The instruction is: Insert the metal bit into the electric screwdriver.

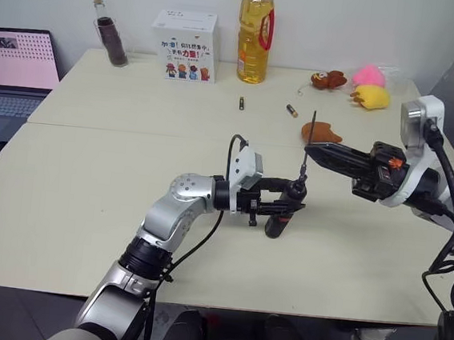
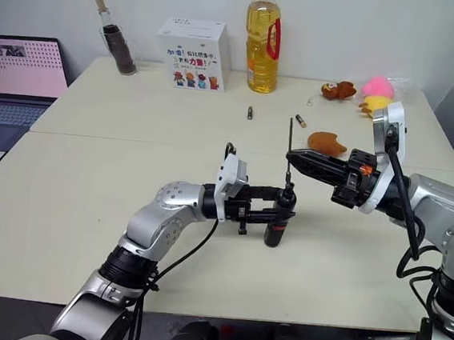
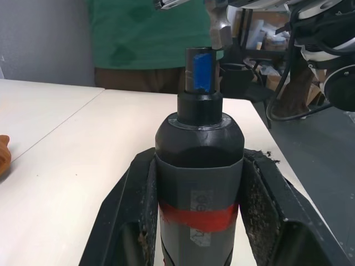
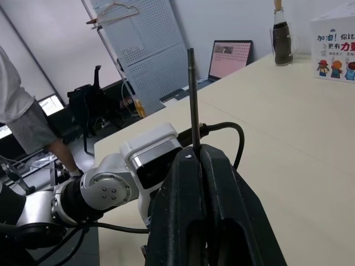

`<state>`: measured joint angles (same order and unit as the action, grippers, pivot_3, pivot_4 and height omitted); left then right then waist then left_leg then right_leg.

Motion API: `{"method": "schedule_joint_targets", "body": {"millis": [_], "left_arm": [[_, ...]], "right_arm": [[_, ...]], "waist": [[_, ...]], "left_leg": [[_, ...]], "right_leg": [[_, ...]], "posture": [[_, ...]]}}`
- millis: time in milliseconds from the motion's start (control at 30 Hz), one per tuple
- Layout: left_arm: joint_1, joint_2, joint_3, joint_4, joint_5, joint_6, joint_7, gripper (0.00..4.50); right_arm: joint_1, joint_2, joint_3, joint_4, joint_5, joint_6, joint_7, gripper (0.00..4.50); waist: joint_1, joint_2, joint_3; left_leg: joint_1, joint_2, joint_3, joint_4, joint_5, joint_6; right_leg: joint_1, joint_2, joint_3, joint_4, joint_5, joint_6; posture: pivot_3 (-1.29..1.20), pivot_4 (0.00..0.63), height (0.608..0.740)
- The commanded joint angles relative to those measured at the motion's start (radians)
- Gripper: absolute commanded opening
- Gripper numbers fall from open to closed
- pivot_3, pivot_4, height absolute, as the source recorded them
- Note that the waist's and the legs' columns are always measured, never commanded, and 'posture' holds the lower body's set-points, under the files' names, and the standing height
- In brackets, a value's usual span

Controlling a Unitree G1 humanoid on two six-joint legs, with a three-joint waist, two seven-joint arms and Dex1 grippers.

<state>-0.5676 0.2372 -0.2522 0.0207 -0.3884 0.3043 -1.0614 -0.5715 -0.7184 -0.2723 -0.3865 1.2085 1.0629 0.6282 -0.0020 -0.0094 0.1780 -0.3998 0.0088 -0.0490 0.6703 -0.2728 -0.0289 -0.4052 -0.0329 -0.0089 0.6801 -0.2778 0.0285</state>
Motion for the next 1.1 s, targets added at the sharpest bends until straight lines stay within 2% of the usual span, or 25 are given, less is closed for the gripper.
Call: {"method": "schedule_joint_targets", "body": {"millis": [33, 600, 1100], "left_arm": [[0.0, -0.002, 0.004, -0.051, -0.022, -0.002, -0.01, 1.69], [0.0, -0.004, 0.001, -0.048, -0.019, -0.007, -0.015, 1.69], [-0.003, -0.003, 0.008, -0.039, -0.015, -0.014, -0.013, 1.69]], "right_arm": [[-0.005, -0.016, -0.007, -0.008, -0.008, -0.032, 0.017, 0.03], [-0.019, -0.04, -0.015, 0.011, 0.004, -0.029, 0.022, 0.03], [0.055, -0.043, 0.004, -0.045, -0.036, -0.059, 0.038, 0.03]], "waist": [[0.0, 0.0, 0.0], [0.0, 0.0, 0.0], [0.0, 0.0, 0.0]], "left_leg": [[0.0, 0.0, 0.0, 0.0, 0.0, 0.0], [0.0, 0.0, 0.0, 0.0, 0.0, 0.0], [0.0, 0.0, 0.0, 0.0, 0.0, 0.0]], "right_leg": [[0.0, 0.0, 0.0, 0.0, 0.0, 0.0], [0.0, 0.0, 0.0, 0.0, 0.0, 0.0], [0.0, 0.0, 0.0, 0.0, 0.0, 0.0]], "posture": [[0.0, 0.15, 0.74], [0.0, 0.15, 0.74], [0.0, 0.15, 0.74]]}}
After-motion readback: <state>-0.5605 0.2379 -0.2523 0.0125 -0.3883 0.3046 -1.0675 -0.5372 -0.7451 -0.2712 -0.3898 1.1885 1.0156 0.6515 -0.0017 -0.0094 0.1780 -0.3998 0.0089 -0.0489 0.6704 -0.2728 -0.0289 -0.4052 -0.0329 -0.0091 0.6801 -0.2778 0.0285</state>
